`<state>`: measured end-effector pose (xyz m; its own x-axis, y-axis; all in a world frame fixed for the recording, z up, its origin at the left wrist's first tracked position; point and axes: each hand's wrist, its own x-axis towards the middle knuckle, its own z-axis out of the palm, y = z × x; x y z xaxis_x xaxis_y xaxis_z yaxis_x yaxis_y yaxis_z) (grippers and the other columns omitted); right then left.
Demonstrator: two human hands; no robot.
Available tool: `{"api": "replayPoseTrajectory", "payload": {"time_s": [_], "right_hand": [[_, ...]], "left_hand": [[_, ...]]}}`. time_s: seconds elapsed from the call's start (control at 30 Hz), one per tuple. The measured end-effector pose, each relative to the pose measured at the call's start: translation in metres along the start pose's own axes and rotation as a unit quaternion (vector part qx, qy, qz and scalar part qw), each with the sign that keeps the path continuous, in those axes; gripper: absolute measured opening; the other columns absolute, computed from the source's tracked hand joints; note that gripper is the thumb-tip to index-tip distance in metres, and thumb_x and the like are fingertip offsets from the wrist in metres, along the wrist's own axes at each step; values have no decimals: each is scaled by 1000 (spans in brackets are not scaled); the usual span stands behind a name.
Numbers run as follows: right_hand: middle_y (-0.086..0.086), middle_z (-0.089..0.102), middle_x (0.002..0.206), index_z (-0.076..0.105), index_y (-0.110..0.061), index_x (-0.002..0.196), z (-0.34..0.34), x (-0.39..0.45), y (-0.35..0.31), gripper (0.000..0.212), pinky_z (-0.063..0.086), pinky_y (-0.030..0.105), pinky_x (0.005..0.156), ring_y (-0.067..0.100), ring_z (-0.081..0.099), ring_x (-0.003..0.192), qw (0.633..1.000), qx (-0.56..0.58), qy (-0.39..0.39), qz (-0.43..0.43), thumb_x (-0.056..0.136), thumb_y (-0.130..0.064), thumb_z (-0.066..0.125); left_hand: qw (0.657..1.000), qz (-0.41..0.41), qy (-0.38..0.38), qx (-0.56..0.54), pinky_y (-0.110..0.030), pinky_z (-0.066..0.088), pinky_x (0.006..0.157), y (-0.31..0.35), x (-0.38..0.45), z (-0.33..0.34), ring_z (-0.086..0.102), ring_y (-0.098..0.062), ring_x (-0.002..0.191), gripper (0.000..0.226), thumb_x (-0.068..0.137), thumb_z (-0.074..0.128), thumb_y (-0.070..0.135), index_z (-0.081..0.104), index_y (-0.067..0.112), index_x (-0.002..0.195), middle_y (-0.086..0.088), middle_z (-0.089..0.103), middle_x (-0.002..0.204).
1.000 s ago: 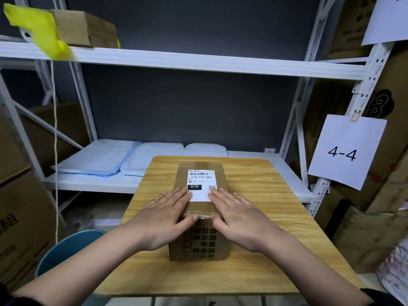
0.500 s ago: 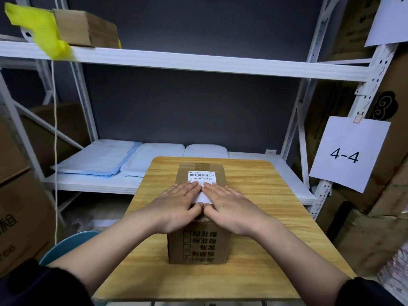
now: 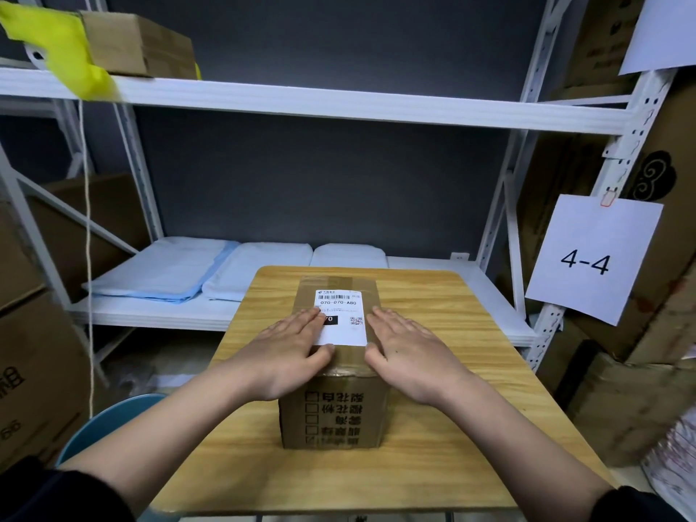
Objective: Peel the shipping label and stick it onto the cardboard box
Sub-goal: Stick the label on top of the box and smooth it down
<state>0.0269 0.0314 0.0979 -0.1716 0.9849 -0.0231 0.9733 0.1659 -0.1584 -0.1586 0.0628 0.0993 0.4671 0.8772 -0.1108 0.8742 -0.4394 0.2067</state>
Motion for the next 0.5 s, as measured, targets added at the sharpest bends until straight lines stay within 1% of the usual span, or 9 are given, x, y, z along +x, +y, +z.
{"api": "replayPoseTrajectory", "payload": {"time_s": [0.07, 0.13, 0.27, 0.5], "right_hand": [[-4, -1, 162, 5, -19, 153, 0, -5, 2, 60, 0, 29, 121, 9, -1, 148, 1000, 1, 6, -3, 98, -39, 21], [-6, -1, 162, 4, -21, 153, 1, -11, 0, 60, -2, 28, 120, 7, -3, 148, 999, 3, 13, -31, 99, -37, 22], [-7, -1, 162, 6, -21, 153, 8, -21, -9, 59, -5, 27, 120, 4, -4, 147, 996, -4, 4, -85, 98, -36, 24], [-7, -3, 162, 5, -21, 153, 5, -25, -8, 60, -5, 29, 120, 5, -6, 147, 998, -26, -16, -51, 99, -40, 21]], "left_hand": [[1000, -7, 21, -5, -27, -2, 118, -1, -2, 0, -10, -8, 148, 64, 97, 20, 48, -4, 23, 152, 6, -11, 161], [1000, 9, 29, -4, -25, -4, 117, 1, -6, 2, -10, -6, 147, 64, 97, 20, 47, -5, 25, 152, 8, -11, 161], [999, 49, 12, 11, -24, -7, 118, 5, -13, 13, -10, -5, 147, 63, 97, 19, 48, -3, 27, 152, 10, -10, 161], [999, 41, 4, 1, -24, -7, 118, 5, -12, 14, -10, -4, 147, 60, 98, 20, 46, 1, 29, 152, 11, -9, 161]]}}
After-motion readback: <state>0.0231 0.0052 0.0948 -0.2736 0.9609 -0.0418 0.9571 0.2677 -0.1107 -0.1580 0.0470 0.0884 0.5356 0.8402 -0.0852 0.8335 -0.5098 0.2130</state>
